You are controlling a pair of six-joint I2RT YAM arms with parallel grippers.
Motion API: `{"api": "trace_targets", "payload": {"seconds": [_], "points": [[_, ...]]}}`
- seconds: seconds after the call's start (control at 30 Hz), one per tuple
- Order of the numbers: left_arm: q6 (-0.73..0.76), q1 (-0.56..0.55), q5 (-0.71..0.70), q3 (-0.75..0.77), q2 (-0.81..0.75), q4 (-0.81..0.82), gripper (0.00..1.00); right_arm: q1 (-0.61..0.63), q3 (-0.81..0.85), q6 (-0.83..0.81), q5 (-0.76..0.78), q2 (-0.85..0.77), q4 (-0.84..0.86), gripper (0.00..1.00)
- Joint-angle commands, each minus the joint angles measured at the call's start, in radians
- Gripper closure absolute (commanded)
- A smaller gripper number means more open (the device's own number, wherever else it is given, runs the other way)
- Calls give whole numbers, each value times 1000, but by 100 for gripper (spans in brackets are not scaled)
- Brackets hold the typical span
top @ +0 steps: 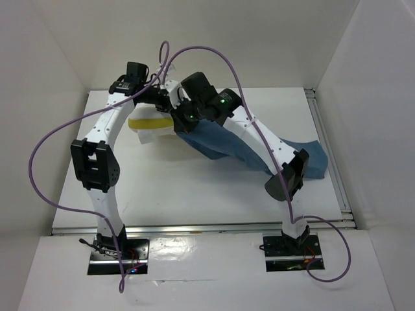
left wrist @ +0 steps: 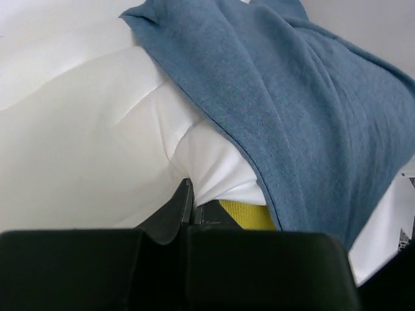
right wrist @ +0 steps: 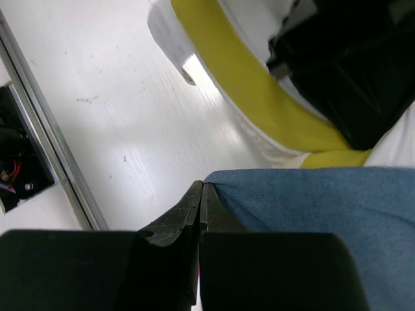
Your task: Put the pillow into the pillowcase
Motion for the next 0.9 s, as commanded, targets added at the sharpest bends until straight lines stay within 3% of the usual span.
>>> {"api": "trace_targets", "payload": {"seconds": [0.0,0.13,0.27,0.43,0.57,0.63,0.77,0.87], "points": [[-64,-9,94,2,-93,116,100,1,-81,26,-40,-116,60,100],[77,0,103,-12,-162,10,100,-20,-115,23,38,-188,60,100],[305,0,142,-33,-254,-264,100,-20,-115,-17,108,-300,60,100],[505,0,143,-110,-460,-409,100,-20,-93,-46,151,-403,69,100],[451,0,134,-121,-509,-393,100,-20,-93,-46,141,-423,109,100],[397,0,122,-169,-509,-342,100,-29,-174,-46,128,-423,173,100],[286,0,67,-234,-447,-184,100,-40,-349,-89,91,-411,366,100],[229,11,39,-220,-345,-129,100,-101,-363,-90,33,-322,449,100]]}}
